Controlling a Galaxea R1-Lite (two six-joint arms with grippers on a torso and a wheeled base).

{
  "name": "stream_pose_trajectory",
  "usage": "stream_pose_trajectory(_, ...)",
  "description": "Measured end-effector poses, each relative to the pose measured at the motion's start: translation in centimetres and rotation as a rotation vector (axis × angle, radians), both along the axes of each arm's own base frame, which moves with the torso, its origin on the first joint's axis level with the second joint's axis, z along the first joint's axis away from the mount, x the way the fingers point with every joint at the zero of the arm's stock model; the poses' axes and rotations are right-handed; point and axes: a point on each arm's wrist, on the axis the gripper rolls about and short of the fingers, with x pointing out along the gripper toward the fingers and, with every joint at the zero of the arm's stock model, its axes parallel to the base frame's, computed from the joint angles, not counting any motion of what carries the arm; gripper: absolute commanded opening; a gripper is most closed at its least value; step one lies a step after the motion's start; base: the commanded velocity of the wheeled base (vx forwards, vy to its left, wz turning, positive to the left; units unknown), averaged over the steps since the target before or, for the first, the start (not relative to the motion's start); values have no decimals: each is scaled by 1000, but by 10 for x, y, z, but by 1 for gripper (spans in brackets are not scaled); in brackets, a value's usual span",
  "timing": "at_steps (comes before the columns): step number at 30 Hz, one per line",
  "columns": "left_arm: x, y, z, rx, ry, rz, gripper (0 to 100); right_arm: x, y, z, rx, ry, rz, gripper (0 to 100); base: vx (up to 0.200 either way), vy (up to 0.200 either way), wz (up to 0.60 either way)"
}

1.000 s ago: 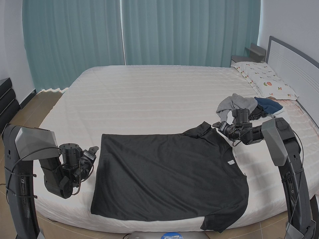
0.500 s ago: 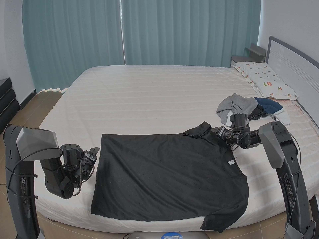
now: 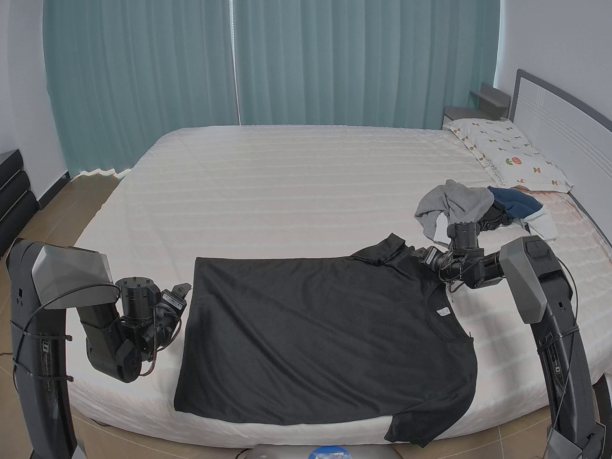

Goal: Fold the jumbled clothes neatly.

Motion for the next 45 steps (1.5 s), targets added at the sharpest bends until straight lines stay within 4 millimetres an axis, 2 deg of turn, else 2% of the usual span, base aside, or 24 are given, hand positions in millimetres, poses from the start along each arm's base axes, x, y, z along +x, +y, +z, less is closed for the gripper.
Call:
stream_pose_trajectory(1,0,0,0,0,0,0,100,0,0,-1,0,3,0,100,0,0,0)
stream_pose_trajectory(2,0,0,0,0,0,0,100,0,0,-2,0,4,0,0,0,0,0)
stream_pose_trajectory(10,0,0,0,0,0,0,100,-2,-2,-6,-1,31,-6,0,0,0,0)
stream_pose_trajectory(16,0,0,0,0,-1,0,100,-5,-8,-2,0,40,-13,0,0,0,0)
stream_pose_trajectory(25,0,0,0,0,-1,0,100,-17,-20,7,-31,66,-6,0,0,0,0)
stream_pose_trajectory(35,0,0,0,4,1,-1,100,-34,-28,7,-123,113,48,0,0,0,0)
stream_pose_trajectory(45,0,0,-1,6,1,-2,100,-20,-27,19,-125,-117,17,0,0,0,0)
